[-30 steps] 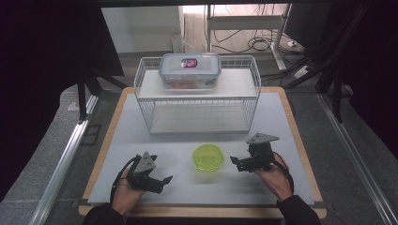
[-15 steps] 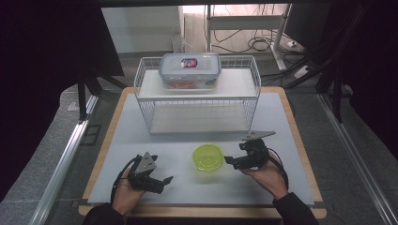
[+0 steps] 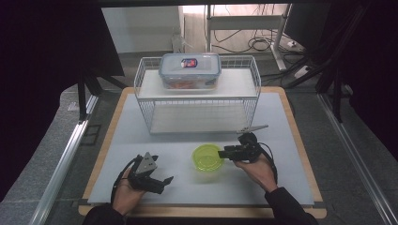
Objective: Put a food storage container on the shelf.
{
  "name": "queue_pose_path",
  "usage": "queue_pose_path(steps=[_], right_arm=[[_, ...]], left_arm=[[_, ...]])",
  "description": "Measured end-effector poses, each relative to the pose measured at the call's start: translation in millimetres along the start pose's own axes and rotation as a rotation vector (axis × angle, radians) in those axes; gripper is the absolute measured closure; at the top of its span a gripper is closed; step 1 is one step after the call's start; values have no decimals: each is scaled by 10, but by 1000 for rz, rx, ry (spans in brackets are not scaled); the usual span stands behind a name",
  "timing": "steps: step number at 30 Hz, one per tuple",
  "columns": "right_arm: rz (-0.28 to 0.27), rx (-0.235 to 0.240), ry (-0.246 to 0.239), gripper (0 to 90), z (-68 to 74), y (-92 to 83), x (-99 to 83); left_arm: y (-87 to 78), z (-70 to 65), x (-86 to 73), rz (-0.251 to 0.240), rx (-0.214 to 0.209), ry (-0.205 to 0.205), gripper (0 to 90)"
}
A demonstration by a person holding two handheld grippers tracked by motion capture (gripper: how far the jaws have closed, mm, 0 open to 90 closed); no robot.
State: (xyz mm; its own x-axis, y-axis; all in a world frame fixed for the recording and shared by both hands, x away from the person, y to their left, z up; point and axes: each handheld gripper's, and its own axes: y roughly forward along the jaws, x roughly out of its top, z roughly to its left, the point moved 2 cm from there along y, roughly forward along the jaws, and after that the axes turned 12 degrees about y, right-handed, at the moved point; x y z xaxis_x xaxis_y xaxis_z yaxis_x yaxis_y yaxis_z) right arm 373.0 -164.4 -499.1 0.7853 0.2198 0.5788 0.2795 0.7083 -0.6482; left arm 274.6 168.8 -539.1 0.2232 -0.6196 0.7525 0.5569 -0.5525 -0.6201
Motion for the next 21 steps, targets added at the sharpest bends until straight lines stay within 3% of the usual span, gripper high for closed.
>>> queue_pose_path(steps=[9,13,21], right_arm=[[35,92,113,708,-102,87,44],[52,166,171,794,-140,109,38],[76,250,263,818,-164,94,35]], left_arm=[[2,-5,1,1,-2,4,52],[3,-8,4,0,-3,7,52],[2,-10,5,-1,-4,9,54]])
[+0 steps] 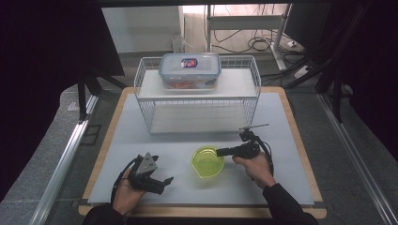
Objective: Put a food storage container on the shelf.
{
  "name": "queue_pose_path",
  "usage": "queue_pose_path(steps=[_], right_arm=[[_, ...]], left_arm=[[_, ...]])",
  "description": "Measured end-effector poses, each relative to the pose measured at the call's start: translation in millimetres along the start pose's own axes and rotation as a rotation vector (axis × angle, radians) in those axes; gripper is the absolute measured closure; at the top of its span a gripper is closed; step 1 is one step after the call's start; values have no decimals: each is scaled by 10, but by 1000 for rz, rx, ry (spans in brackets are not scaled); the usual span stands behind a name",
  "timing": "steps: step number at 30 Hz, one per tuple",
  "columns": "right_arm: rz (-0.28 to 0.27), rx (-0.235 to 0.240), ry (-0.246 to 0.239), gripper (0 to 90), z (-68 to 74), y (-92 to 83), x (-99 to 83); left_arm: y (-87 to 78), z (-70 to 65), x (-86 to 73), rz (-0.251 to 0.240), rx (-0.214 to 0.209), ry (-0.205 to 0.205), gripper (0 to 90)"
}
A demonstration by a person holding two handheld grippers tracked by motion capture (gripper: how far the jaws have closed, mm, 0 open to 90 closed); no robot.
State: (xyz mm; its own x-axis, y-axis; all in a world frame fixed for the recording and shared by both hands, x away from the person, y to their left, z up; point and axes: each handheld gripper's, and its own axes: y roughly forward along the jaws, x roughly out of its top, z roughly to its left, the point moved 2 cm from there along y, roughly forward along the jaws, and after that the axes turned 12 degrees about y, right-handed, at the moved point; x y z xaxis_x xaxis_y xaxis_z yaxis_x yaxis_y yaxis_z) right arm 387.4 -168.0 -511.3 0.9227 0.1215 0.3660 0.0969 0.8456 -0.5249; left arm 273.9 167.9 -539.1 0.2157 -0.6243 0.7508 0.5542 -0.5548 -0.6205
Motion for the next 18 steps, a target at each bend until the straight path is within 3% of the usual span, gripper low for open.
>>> queue_pose_path(steps=[5,8,18], right_arm=[[-15,-8,-4,821,17,-41,2],[-33,26,9,821,22,-80,12],[-77,59,-18,820,164,-183,45]], left_arm=[[-1,0,1,-1,0,0,54],[-3,0,3,-5,2,-1,54],[-17,10,5,-14,3,-11,53]])
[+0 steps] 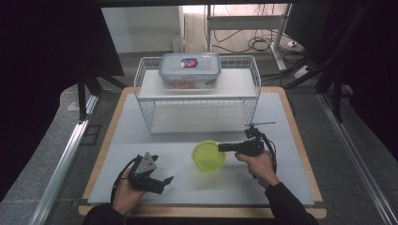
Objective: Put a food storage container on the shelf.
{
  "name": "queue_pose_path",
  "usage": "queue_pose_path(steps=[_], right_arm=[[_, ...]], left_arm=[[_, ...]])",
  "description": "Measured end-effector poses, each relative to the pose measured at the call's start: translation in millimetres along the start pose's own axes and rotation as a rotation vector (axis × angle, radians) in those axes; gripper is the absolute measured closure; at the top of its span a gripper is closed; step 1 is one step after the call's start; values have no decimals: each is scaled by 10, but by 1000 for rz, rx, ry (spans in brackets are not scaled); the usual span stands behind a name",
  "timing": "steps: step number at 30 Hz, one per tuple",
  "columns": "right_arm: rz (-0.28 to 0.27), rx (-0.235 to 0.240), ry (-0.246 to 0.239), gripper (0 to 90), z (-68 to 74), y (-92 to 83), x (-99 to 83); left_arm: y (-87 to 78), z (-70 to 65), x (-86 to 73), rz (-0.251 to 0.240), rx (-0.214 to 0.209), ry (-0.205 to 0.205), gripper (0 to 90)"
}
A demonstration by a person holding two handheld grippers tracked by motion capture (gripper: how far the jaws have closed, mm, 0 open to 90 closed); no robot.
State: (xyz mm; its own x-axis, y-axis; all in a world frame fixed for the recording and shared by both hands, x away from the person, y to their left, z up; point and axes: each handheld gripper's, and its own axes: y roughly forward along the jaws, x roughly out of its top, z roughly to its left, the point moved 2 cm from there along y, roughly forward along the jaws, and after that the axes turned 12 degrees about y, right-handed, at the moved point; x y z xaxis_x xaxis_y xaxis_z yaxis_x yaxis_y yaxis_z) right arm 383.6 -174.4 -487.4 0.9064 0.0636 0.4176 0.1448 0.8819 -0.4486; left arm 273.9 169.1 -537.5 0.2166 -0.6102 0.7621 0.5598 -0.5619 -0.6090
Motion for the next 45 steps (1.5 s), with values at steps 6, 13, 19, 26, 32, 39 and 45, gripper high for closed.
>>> queue_pose_path(steps=[6,13,19,26,32,39,45], right_arm=[[-31,42,16,820,66,-81,63],[-57,51,12,820,181,-179,138],[-78,68,5,820,320,-248,230],[-104,77,-16,820,500,-342,400],[-124,83,-28,820,638,-424,525],[-150,85,-35,820,783,-522,691],[-168,103,-38,820,917,-575,813]], left_arm=[[-2,1,4,-3,5,-3,51],[-4,1,4,-3,5,-3,51],[-5,-1,7,-5,6,-3,51],[-7,4,5,-4,5,-2,51],[-2,1,4,-1,4,1,51],[-4,6,4,-3,6,1,51],[-1,5,3,-5,4,-1,51]])
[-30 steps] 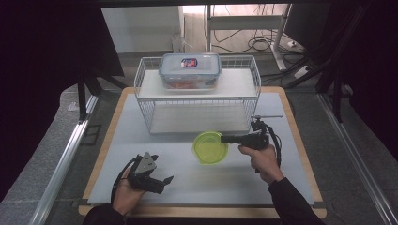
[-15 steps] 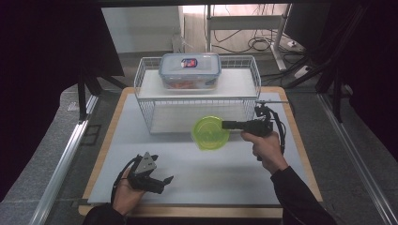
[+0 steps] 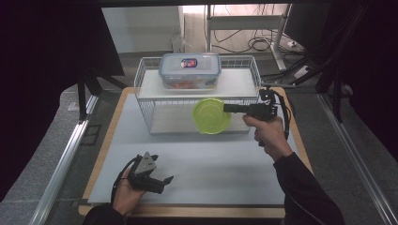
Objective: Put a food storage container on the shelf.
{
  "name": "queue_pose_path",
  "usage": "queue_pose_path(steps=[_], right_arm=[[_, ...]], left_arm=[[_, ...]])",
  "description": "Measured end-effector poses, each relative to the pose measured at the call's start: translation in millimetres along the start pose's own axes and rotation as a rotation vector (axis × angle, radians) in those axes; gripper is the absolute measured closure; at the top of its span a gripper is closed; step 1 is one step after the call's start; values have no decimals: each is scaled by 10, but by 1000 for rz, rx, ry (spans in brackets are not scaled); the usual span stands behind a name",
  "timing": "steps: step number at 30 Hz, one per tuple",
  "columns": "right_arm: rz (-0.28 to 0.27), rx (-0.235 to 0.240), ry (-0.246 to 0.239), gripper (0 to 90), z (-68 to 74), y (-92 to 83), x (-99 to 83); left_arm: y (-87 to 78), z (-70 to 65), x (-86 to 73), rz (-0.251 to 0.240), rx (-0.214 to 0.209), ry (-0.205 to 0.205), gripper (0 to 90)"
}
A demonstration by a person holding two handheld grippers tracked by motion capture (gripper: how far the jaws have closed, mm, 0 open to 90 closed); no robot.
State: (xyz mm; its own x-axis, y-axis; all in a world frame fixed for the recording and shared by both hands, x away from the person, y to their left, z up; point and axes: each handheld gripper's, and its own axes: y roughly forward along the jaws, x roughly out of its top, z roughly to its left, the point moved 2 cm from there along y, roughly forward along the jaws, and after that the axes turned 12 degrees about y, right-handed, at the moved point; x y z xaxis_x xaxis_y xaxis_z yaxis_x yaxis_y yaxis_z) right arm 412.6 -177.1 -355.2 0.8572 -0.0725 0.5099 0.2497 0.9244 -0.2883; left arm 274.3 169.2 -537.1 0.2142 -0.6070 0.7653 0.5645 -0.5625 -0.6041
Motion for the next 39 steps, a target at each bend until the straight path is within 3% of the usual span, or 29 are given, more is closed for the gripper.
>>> queue_pose_path(steps=[13,20,39], right_arm=[[-43,22,-17,821,315,6,357],[-84,4,12,821,387,57,588],[-219,-68,36,820,567,327,1116]], left_arm=[[0,-7,4,-2,-2,-1,51],[3,-13,6,0,-7,2,51],[-2,-19,10,-3,-10,6,51]])
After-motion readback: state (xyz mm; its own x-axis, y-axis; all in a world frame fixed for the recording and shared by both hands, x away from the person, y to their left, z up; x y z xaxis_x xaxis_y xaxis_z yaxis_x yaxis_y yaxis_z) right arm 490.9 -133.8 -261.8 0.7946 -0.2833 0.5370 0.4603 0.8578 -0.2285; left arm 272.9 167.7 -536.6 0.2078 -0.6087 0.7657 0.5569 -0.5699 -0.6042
